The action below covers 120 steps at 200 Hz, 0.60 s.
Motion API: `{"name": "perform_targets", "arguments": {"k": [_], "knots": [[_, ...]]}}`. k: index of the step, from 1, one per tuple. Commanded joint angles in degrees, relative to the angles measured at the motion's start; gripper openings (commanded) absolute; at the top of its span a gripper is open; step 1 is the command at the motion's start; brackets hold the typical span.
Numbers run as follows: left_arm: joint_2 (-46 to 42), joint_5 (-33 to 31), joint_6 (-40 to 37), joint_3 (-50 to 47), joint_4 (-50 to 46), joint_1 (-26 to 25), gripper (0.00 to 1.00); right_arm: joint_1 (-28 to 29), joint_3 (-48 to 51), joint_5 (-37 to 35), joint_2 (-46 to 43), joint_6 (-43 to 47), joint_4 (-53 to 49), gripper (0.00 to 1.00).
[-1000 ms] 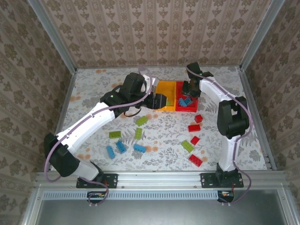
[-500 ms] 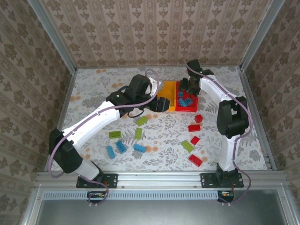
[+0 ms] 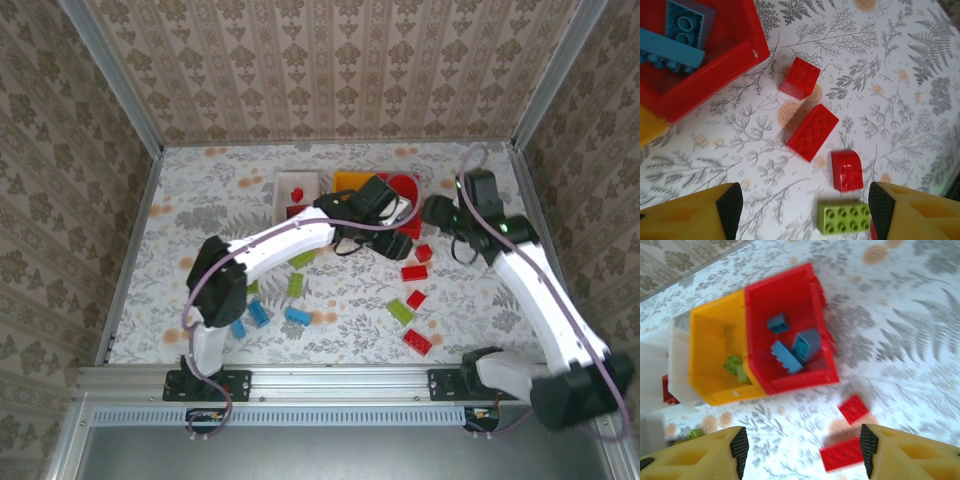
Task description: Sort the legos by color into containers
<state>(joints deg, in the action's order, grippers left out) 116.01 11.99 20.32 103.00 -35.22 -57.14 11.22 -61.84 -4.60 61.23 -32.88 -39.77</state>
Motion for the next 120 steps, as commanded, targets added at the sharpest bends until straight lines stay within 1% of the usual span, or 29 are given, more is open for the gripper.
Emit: {"name": "perform_targets", "arguments": {"k": [1,14,29,38,62,84,101,120], "knots": [[4.7,-3.4,5.8,5.6,-2.0,-0.5,0.72,-0.3,6.2,-3.9,-10.4,-2.7,-2.5,0.68],[7.8,-3.9,8.9,8.5,-2.2,-0.9,0.73,-0.3,7.4,-4.3,-15.0,-2.8,-4.2,0.7],[11.5,-4.3,12.6,12.1,-2.9,-1.5,0.76,-0.3,6.9,-4.5,-17.6,-2.3,-6.8,0.72],[13.8,-5.4,15.3,14.9,-4.5,-1.8,0.77,-0.3,6.2,-4.4,-18.4,-1.8,-7.7,0.73],[19.9,-5.4,22.8,22.2,-8.7,-2.2,0.79,-0.3,4.7,-4.0,-19.2,-0.9,-9.4,0.74],[22.7,-4.5,27.5,24.9,-7.8,-2.9,0.81,-0.3,4.4,-3.2,-20.0,-0.6,-10.1,0.74],[24.5,-4.3,30.6,26.6,-7.5,-3.4,0.86,-0.3,4.7,-3.0,-20.7,-0.6,-10.5,0.74],[27.0,-5.1,33.6,29.5,-9.4,-3.5,0.87,-0.3,5.0,-2.4,-21.4,-0.4,-10.9,0.74]]}}
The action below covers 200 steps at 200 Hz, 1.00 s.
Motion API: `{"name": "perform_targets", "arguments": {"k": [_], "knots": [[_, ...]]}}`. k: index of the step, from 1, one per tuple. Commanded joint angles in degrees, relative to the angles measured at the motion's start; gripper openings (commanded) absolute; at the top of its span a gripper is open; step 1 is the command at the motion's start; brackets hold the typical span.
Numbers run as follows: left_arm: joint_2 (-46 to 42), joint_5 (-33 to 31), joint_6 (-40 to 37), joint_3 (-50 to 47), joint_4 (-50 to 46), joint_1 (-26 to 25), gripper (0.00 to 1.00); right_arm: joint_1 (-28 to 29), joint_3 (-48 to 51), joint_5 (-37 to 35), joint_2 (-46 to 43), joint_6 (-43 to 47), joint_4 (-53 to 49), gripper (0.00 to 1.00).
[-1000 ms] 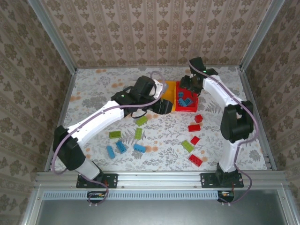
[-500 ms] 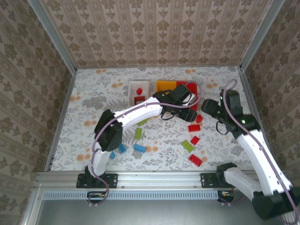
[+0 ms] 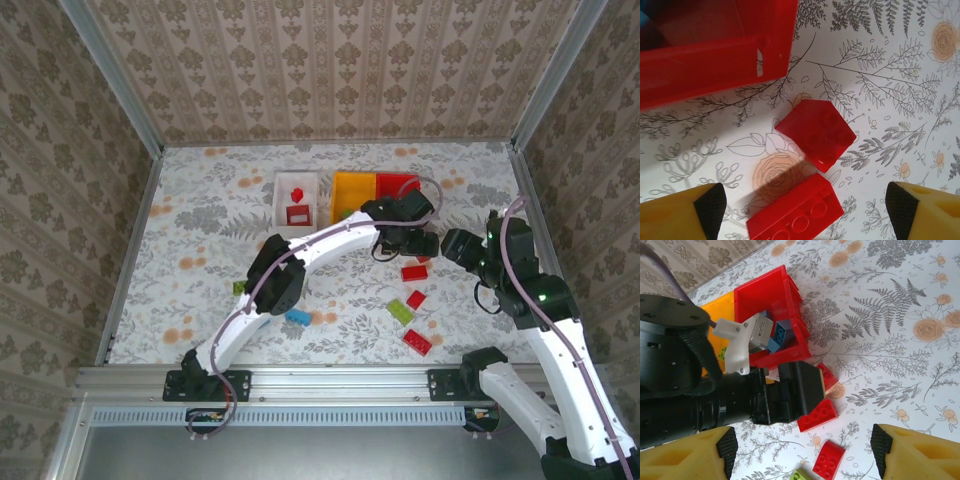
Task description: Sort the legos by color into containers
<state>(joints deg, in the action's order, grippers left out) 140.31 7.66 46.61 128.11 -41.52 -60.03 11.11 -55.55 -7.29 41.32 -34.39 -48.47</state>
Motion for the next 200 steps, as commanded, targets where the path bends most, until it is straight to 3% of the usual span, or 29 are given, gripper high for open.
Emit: {"name": "perform_targets", "arguments": {"k": [1,65,113,200], "knots": [[2.8,-0.8,7.4,4.6,-3.2,-0.6,0.87,-0.1,-1.3,0.3,-1.4,1.1,-2.2,0.74],[9.8,-1.1,11.7,13.3,-3.9,-0.6,0.83,-0.2,-1.3,0.7,-2.3,2.3,-3.0,0.75],[12.4,-1.0,12.2,14.7,-4.0,0.0,0.76,-0.2,-1.0,1.5,-3.0,2.6,-1.5,0.75],[12.4,-1.7,8.9,15.1,-6.5,0.2,0.45,-0.2,-0.1,2.2,-3.4,2.5,-0.8,0.76]]}}
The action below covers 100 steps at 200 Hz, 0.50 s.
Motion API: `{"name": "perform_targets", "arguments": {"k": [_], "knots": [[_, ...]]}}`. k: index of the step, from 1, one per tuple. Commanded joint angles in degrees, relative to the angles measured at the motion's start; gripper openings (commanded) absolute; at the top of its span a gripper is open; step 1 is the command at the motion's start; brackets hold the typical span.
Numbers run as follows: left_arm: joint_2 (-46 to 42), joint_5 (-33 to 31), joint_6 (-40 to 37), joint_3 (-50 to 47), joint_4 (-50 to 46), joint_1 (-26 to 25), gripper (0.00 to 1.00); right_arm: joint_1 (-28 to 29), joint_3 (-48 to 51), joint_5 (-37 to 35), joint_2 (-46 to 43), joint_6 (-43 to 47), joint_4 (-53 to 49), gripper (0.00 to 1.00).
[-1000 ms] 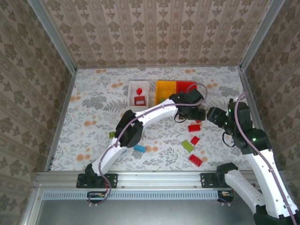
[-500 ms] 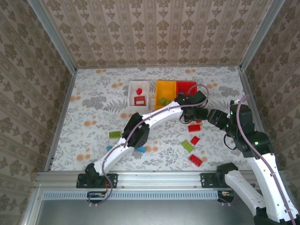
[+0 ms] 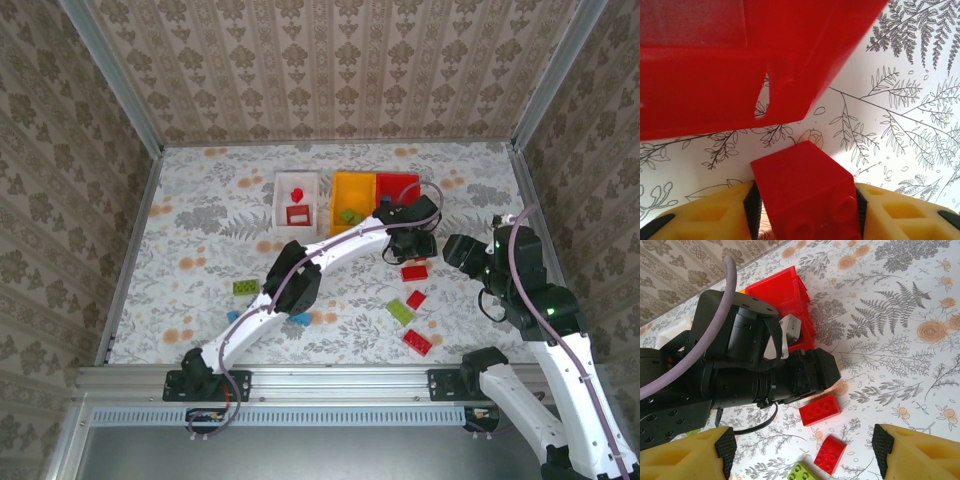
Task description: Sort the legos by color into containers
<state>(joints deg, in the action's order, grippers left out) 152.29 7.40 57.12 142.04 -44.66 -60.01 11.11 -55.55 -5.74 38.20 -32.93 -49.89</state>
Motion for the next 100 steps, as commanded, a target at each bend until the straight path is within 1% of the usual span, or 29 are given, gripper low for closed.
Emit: {"name": "perform_targets", "arguments": {"k": [1,23,32,55,75,100], "knots": [[0.3,-1.4,-1.7,1.1,-3.3,0.2,0.45,-0.2,-0.1,0.6,-0.3,0.9,0.6,0.76],[-2.4,-2.4,-3.1,-1.6,-3.4,0.2,0.37,-0.1,0.2,1.0,-0.2,0.9,0.8,0.75],[-4.3,-3.1,-3.9,-3.6,-2.9,0.2,0.33,-0.2,0.4,1.3,-0.2,1.0,1.0,0.75],[-11.1,-5.3,-6.3,-10.3,-1.0,0.2,0.29,-0.2,0.5,2.6,0.1,2.1,1.9,0.75],[-17.6,-7.7,-8.8,-15.5,-1.3,0.5,0.27,-0.2,1.3,6.8,0.2,4.1,4.5,0.75],[-28.4,-11.8,-10.9,-25.0,-1.2,2.0,0.26,-0.1,3.6,15.4,1.1,4.4,10.1,0.73]]}}
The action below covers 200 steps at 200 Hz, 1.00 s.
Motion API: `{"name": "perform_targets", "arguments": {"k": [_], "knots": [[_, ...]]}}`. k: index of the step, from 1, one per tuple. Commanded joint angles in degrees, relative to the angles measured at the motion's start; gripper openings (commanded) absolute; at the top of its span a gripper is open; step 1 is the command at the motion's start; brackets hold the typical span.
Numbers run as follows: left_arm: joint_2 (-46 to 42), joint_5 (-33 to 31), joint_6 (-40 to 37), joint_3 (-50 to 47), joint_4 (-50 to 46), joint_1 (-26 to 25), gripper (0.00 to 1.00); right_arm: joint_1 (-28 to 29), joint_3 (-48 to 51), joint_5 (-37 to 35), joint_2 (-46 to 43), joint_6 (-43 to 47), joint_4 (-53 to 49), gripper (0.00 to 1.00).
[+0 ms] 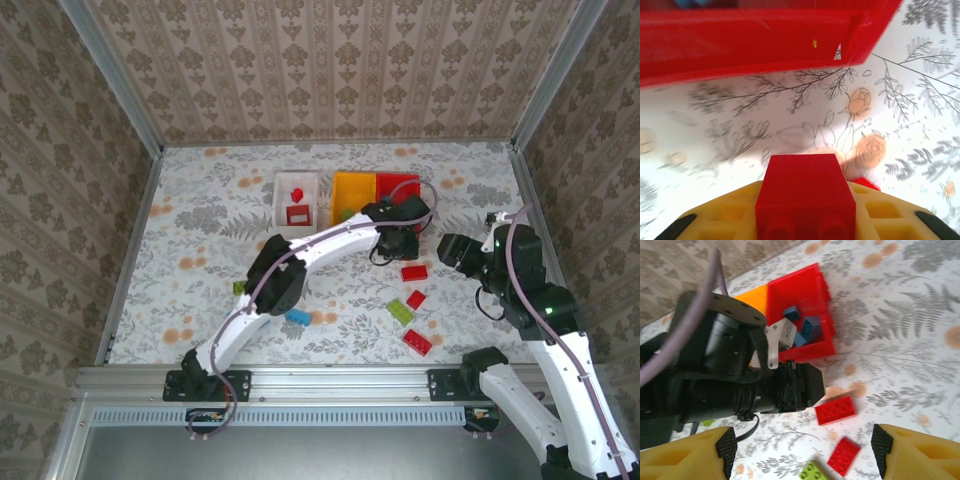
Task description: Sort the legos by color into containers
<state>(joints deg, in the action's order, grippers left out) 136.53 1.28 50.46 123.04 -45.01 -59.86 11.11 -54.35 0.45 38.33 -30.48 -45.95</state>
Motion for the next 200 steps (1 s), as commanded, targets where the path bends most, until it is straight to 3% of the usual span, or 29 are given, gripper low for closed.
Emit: {"name": "perform_targets", "arguments": {"k": [1,24,49,93,129,163,200], "knots": [[-13.1,-5.8,-4.3,-6.5,-0.9,1.9,0.26,-0.1,2.5,9.5,1.0,1.9,6.4,0.73],[-21.7,-8.4,-4.7,-14.3,-3.3,6.1,0.25,3.1,3.3,10.8,4.1,2.4,9.3,0.69],[-27.8,-10.1,-6.9,-20.2,-6.2,12.7,0.25,14.9,2.0,2.6,8.7,5.8,12.3,0.69],[-26.4,-7.9,-13.8,-19.7,-8.5,25.2,0.27,27.8,-0.3,-2.4,21.1,6.7,24.9,0.7],[-17.4,-4.8,-18.4,-9.3,-8.9,31.3,0.29,28.9,-3.9,-0.6,29.2,5.9,30.4,0.71],[-8.6,-1.1,-20.5,-0.1,-10.0,33.4,0.29,28.9,-8.7,1.8,35.9,5.8,32.1,0.72],[-4.7,3.8,-19.2,0.7,-7.9,36.5,0.32,28.8,-13.1,2.0,40.7,5.5,32.1,0.72]]}}
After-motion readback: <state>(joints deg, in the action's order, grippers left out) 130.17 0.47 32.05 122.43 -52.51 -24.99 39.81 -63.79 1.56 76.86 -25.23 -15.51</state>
